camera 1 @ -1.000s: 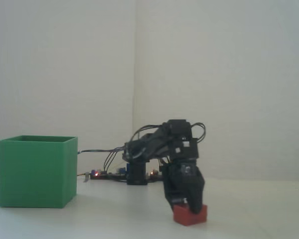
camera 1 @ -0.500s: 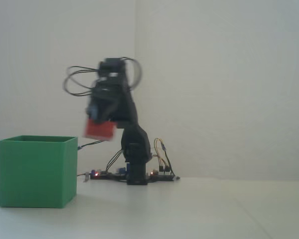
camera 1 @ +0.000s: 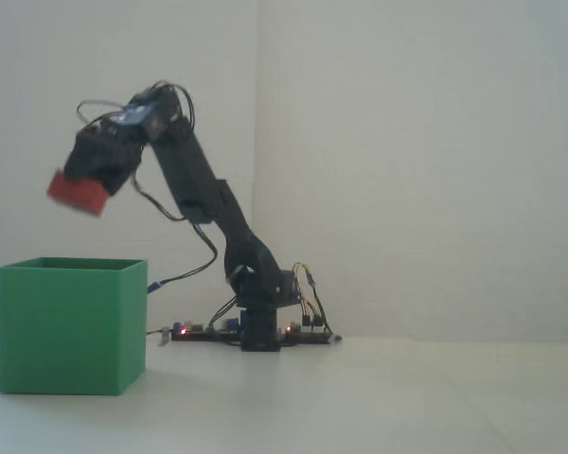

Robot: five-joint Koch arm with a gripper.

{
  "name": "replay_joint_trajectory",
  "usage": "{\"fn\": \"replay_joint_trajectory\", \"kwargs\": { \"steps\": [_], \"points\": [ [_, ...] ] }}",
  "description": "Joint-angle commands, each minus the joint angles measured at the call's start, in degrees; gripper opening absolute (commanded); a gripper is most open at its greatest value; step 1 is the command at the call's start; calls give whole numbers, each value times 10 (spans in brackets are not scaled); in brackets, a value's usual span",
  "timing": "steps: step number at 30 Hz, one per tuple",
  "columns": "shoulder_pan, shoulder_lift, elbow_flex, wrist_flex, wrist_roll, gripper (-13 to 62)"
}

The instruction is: Grasp a red block and put it in the green bin.

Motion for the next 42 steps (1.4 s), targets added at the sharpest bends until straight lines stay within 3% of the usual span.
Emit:
{"fn": "replay_joint_trajectory", "kwargs": {
  "steps": [1,14,15,29,34,42],
  "points": [
    [27,33,3,13,-20,38],
    [136,24,54,12,-64,43],
    [142,24,55,12,-64,154],
    [162,26,75,13,-83,192],
    [176,29,104,18,-89,326],
    [186,40,134,27,-96,332]
  ]
}}
